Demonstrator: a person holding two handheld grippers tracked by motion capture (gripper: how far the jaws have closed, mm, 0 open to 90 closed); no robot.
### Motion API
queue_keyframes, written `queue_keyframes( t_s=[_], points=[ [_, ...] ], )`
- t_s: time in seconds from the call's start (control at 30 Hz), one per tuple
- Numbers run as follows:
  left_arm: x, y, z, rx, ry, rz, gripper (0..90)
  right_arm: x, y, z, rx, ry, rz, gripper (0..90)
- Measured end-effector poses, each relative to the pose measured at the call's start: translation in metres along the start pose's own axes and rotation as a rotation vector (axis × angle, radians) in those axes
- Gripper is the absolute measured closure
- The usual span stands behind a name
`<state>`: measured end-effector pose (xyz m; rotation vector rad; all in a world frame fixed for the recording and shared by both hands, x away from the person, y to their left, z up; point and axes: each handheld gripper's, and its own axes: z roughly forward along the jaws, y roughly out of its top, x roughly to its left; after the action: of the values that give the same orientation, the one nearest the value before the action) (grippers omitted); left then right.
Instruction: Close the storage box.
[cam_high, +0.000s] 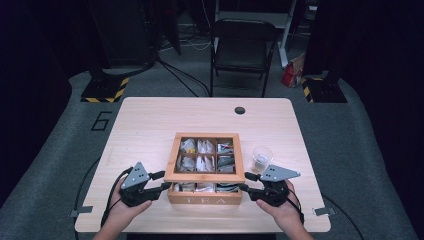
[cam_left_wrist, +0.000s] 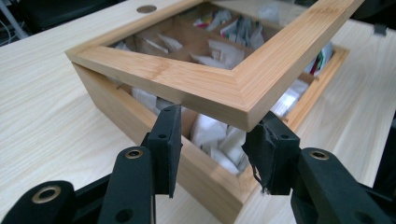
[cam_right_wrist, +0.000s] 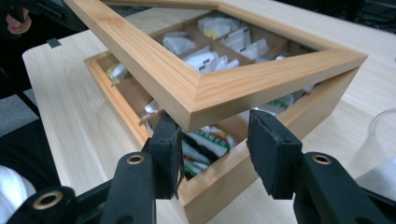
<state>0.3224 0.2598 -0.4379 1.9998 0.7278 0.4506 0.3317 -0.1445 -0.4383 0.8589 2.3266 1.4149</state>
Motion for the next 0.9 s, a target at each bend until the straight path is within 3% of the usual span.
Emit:
queue_keyframes(
  t_s=[0.13, 0.4, 0.5, 0.6, 0.7, 0.9],
  points=[
    [-0.004, -0.006, -0.001, 0.022, -0.013, 0.003, 56.1, 0.003, -0.008, 0.002, 0.012, 0.009, 0.017, 55.0],
    [-0.008, -0.016, 0.000, 0.059, -0.038, 0.001, 56.2, 0.006, -0.018, 0.004, 0.059, 0.025, 0.008, 54.8],
    [-0.007, -0.017, -0.004, 0.024, -0.063, -0.031, 56.1, 0.007, -0.020, 0.004, 0.080, 0.029, 0.020, 54.2],
    [-0.004, -0.017, -0.010, 0.023, -0.051, -0.043, 54.3, 0.006, -0.020, 0.000, 0.054, 0.048, 0.037, 53.6],
    [0.001, -0.017, -0.014, 0.030, -0.054, -0.050, 54.1, 0.001, -0.017, -0.006, 0.032, 0.034, 0.063, 53.5],
    [0.006, -0.018, -0.015, 0.032, -0.037, -0.065, 54.0, -0.001, -0.017, -0.006, 0.027, 0.024, 0.062, 52.2]
  ],
)
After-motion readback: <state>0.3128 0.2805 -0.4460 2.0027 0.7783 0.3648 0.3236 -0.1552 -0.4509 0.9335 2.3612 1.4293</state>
